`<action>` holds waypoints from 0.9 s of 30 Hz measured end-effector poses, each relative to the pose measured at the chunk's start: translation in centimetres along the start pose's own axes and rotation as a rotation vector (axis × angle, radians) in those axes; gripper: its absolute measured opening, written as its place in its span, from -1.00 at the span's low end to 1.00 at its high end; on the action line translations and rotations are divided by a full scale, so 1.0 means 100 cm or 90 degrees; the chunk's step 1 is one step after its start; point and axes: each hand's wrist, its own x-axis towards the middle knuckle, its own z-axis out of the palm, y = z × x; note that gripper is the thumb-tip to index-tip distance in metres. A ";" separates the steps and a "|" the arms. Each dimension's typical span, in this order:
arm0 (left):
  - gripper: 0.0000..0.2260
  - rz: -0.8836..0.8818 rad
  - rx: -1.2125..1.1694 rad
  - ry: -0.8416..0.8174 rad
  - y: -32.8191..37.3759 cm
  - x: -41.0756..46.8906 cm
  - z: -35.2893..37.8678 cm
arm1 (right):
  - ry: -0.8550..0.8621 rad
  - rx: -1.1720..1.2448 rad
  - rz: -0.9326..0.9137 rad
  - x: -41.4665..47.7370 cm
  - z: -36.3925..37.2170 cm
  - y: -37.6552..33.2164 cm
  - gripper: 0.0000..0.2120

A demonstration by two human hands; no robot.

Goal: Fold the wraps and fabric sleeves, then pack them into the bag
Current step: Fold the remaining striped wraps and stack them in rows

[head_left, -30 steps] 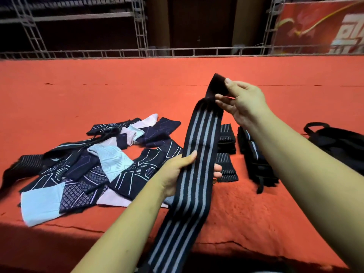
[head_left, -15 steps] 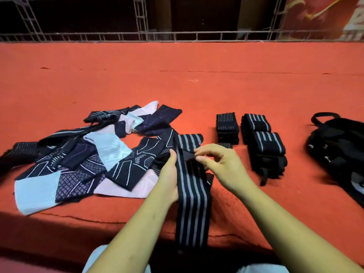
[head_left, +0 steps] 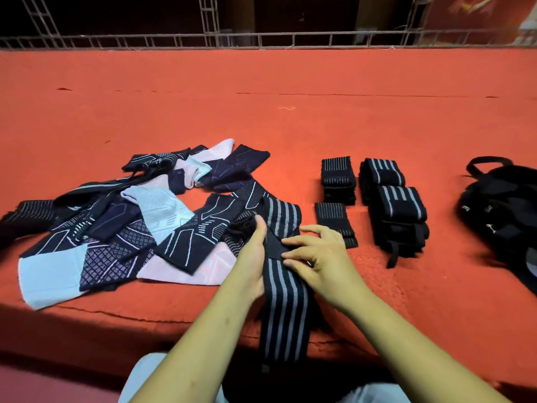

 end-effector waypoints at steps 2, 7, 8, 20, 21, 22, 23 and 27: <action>-0.48 0.033 0.011 -0.023 -0.003 -0.001 -0.004 | 0.014 0.070 0.026 0.005 -0.009 -0.001 -0.76; -0.69 0.047 0.078 -0.105 -0.005 -0.008 -0.008 | 0.077 0.228 0.316 0.045 -0.049 -0.004 -0.62; -0.69 0.040 0.100 -0.120 -0.004 -0.011 -0.007 | 0.021 0.211 0.356 0.052 -0.053 -0.003 -0.56; -0.50 -0.091 0.209 -0.113 -0.011 -0.018 -0.012 | 0.070 0.201 0.242 0.075 -0.054 -0.004 -0.87; -0.48 -0.097 0.204 -0.099 -0.012 -0.016 -0.012 | 0.081 0.206 0.231 0.073 -0.053 -0.005 -0.88; -0.47 -0.098 0.192 -0.087 -0.013 -0.013 -0.012 | 0.085 0.220 0.219 0.070 -0.052 -0.006 -0.88; -0.48 -0.093 0.178 -0.075 -0.013 -0.011 -0.011 | 0.084 0.240 0.204 0.067 -0.051 -0.009 -0.87; -0.61 -0.050 0.041 -0.036 -0.010 -0.003 -0.004 | 0.043 0.296 0.139 0.041 -0.038 -0.020 -0.73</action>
